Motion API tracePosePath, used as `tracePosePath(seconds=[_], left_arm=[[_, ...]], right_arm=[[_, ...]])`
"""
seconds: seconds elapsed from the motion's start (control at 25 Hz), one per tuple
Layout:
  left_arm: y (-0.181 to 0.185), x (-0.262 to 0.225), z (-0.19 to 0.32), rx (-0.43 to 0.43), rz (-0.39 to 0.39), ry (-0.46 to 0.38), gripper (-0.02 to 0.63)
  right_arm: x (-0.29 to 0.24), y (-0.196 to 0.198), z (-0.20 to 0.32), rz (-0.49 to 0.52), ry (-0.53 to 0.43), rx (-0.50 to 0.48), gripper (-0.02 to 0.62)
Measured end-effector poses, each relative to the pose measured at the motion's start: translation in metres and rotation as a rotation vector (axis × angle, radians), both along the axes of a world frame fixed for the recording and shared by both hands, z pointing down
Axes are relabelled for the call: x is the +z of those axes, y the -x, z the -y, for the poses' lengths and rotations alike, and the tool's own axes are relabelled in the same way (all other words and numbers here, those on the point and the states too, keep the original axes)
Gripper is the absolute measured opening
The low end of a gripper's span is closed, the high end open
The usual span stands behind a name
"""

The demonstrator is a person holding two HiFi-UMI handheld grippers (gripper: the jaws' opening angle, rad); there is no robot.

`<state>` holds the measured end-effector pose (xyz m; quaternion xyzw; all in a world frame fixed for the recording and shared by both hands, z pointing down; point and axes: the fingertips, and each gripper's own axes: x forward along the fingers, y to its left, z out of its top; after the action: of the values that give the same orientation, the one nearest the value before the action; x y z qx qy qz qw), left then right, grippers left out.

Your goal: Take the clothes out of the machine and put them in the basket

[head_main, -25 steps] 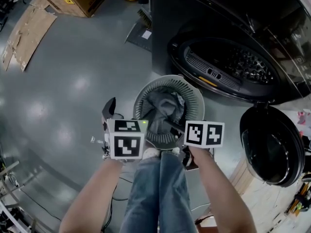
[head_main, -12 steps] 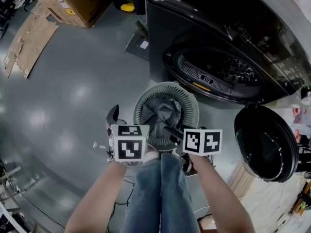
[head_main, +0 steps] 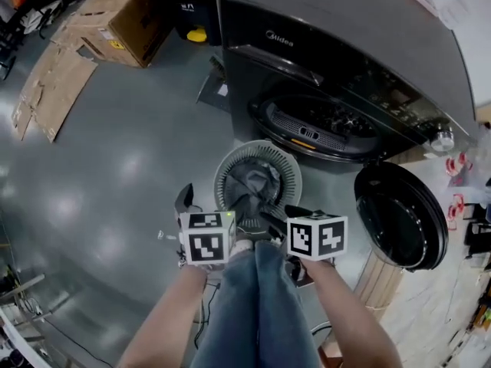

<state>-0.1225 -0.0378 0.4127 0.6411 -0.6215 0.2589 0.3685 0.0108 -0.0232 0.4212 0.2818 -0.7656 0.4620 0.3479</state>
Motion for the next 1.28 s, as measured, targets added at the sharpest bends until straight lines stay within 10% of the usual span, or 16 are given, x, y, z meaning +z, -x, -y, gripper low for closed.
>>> tracePosePath(seconds=[0.92,1.28], left_arm=[[-0.009,-0.183,-0.033,0.069,-0.043,-0.119,0.563],[-0.009,-0.219,-0.032,0.097,-0.09,-0.172,0.563]], right_arm=[[-0.206,-0.023,-0.029,-0.084,-0.231,-0.087,0.307],[-0.236,-0.059,-0.041,-0.083,-0.264,0.071,0.307]])
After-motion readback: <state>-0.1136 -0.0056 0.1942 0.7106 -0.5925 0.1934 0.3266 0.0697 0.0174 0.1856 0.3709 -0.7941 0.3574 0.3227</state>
